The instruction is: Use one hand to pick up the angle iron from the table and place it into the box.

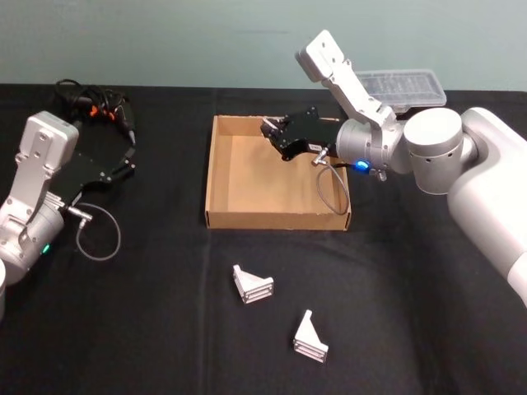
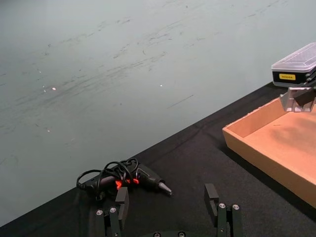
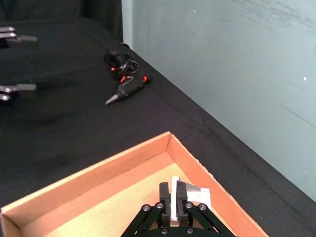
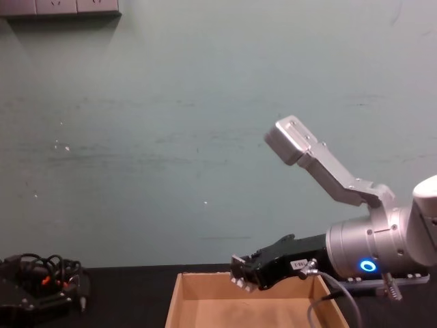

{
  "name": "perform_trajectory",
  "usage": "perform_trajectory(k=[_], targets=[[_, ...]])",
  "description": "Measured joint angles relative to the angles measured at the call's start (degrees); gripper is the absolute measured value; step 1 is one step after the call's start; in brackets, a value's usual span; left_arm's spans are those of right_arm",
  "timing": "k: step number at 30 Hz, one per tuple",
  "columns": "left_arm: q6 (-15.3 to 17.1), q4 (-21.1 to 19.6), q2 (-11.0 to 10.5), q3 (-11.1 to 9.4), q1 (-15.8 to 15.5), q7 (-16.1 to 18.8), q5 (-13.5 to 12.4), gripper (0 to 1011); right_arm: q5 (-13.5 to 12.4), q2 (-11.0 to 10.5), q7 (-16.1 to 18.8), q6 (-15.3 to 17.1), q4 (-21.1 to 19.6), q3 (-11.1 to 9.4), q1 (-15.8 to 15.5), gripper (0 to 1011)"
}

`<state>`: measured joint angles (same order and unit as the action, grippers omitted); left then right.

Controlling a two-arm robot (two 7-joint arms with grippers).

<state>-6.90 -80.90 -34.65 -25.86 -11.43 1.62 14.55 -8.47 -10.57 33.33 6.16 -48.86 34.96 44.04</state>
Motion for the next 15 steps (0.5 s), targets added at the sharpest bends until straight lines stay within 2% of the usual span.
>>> perform_trajectory(k=[2,9,15], targets=[[0.00,0.00,0.00,0.00,0.00,0.00,0.00,1000,0.44,0.68,0.18,-0.50,2.10,0.01,0.72,86],[0.00,0.00,0.00,0.00,0.00,0.00,0.00,1000,1.21,1.56,0.85,-1.05,5.30,-0.05,1.59,86],[0.00,0.00,0.00,0.00,0.00,0.00,0.00,1000,1.56,1.64,1.22,-1.07,5.88,-0.39,1.68,86]])
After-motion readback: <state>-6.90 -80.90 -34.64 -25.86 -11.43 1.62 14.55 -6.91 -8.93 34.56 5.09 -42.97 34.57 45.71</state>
